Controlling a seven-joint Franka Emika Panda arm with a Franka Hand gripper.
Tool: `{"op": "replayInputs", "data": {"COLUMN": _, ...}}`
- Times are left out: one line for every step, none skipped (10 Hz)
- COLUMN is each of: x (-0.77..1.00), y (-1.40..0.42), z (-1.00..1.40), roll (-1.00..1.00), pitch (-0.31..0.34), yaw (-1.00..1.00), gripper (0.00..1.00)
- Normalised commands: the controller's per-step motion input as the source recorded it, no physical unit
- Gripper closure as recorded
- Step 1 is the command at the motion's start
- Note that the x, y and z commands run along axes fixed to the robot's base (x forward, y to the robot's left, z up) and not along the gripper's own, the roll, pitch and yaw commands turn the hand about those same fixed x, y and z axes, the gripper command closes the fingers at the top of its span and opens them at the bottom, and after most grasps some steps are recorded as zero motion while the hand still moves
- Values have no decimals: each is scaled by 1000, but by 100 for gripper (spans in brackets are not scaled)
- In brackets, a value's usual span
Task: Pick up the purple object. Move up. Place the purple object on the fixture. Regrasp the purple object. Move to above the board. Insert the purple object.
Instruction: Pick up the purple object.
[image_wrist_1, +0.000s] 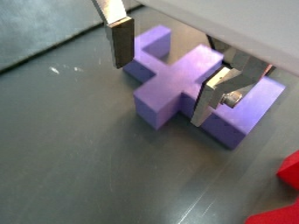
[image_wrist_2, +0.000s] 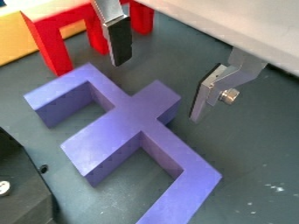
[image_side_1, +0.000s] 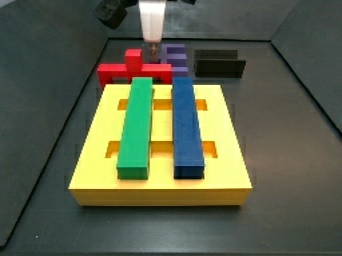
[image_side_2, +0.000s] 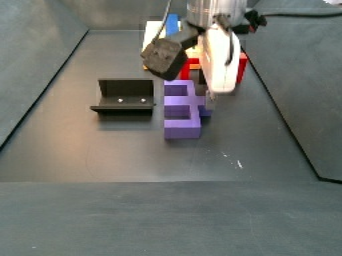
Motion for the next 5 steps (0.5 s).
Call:
{"op": "replayInputs", "data": {"x": 29, "y": 106, "z": -380, "roll": 0, "pitch": -26, "yaw": -146, "gripper": 0}}
{"op": "replayInputs", "data": {"x": 0, "y": 66, "z": -323, "roll": 0, "pitch": -16, "yaw": -137, "gripper": 0}}
{"op": "replayInputs", "data": {"x": 137, "y": 74, "z": -183, "roll": 0, "pitch": 0, "yaw": -89, "gripper": 0}}
{"op": "replayInputs", "data": {"x": 89, "y": 137, "z": -146, "roll": -31, "pitch": 0, "yaw": -80, "gripper": 0}}
{"op": "replayInputs", "data": {"x": 114, "y": 0, "z": -137, "roll": -6, "pitch": 0, "yaw": -69, "gripper": 0}}
